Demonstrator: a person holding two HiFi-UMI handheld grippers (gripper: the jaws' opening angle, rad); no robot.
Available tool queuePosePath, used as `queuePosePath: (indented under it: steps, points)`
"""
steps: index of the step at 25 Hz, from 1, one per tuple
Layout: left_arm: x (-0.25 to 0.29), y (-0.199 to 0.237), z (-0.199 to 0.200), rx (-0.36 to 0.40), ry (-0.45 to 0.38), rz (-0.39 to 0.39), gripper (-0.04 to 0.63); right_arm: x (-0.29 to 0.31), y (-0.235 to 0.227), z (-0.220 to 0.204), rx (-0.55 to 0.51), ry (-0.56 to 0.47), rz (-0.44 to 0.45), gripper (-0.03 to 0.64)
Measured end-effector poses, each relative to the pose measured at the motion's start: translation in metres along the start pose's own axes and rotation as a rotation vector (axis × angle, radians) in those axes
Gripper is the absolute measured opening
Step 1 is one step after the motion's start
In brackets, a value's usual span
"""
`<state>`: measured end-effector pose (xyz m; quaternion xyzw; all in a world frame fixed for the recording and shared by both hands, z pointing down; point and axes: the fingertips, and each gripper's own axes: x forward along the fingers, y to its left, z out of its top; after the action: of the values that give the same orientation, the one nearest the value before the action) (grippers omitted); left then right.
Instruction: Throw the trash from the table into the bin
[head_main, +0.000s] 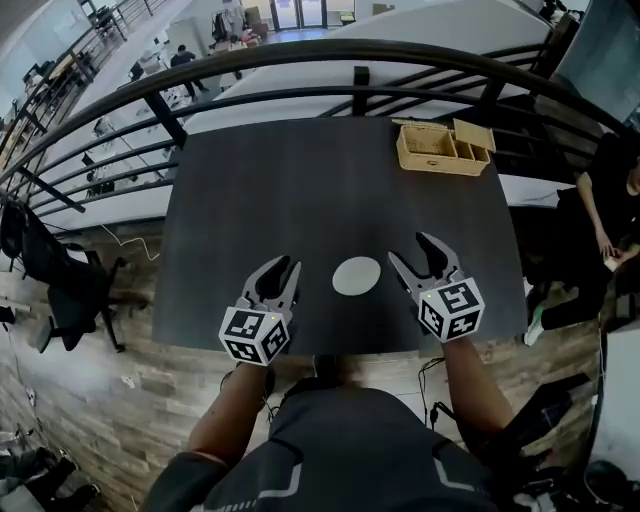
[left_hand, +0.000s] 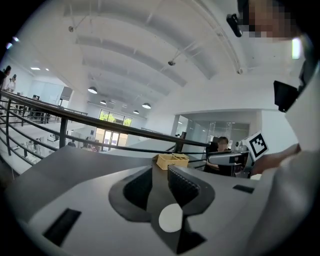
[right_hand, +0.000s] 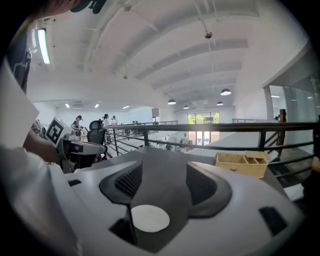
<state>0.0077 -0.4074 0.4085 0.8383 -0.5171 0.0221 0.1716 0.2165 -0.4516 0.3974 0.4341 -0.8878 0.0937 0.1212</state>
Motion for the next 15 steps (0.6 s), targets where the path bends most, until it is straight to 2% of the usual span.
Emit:
queuePosePath:
  steps: [5,9,12,15]
  points:
    - [0.022,0.017,-0.043,-0.018,0.097,-0.018,0.126,0.038,0.008,-0.068,-0.008,0.164,0.095,0.361]
    - [0.037,0.028,-0.071,-0.021,0.157,-0.043,0.152,0.059,0.02,-0.113,-0.04,0.267,0.191,0.412]
    - [0.046,0.033,-0.085,-0.048,0.172,-0.06,0.183,0.069,0.028,-0.138,-0.068,0.324,0.264,0.436]
    - [0.055,0.038,-0.095,-0.04,0.194,-0.057,0.196,0.078,0.031,-0.158,-0.112,0.375,0.322,0.46]
